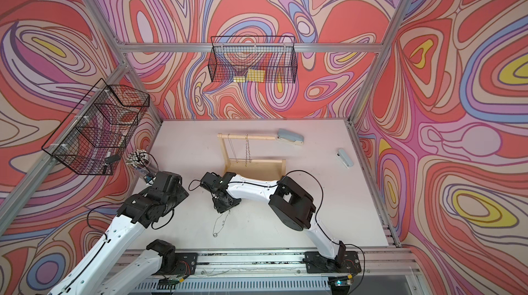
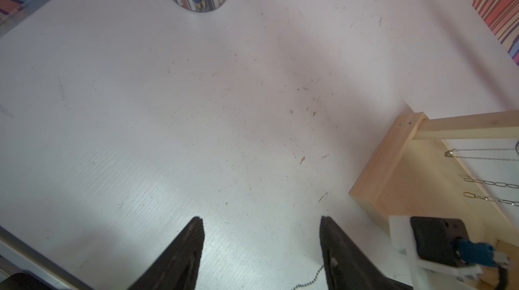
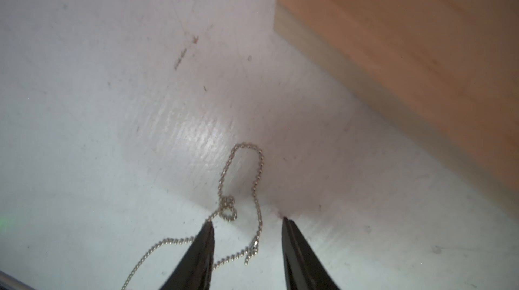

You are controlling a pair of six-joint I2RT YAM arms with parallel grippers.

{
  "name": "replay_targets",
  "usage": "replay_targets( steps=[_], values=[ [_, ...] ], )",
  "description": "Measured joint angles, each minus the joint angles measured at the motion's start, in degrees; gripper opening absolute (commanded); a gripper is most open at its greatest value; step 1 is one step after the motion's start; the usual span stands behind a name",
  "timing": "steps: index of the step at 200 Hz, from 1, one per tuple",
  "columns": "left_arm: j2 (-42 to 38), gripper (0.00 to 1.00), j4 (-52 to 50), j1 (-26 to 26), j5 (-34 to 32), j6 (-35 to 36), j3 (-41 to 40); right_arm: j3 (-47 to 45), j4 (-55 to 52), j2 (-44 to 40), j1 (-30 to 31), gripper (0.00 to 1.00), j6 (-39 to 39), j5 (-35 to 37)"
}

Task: Hang the necklace on the jewelry display stand
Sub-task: Pick up the necklace from the center of the board.

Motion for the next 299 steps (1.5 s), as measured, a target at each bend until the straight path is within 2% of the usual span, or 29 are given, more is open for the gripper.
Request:
replay_targets(
  steps=[56,162,252,299],
  values=[
    [0.74,0.69,0.83,0.59,0.31,0.46,-0.13,1.77,0.07,1.62,0.04,0.43,-0.33,-0.92],
    [1.73,0.69,1.62,1.11,0.42,0.83,-0.31,1.16,-0.57,1.44,1.86,0.0,-0.57,-0.26],
    [-1.03,0.69,1.16,1.29,-0.44,0.61,-0.57,1.38,-3.5,0.87,2.16,0.0,-0.44,5.29],
    [-1.2,0.69,1.16,1.4,-0.5,0.37,-1.05,1.44,-5.09,-2.78,2.16,0.0,-0.44,7.96]
  ],
)
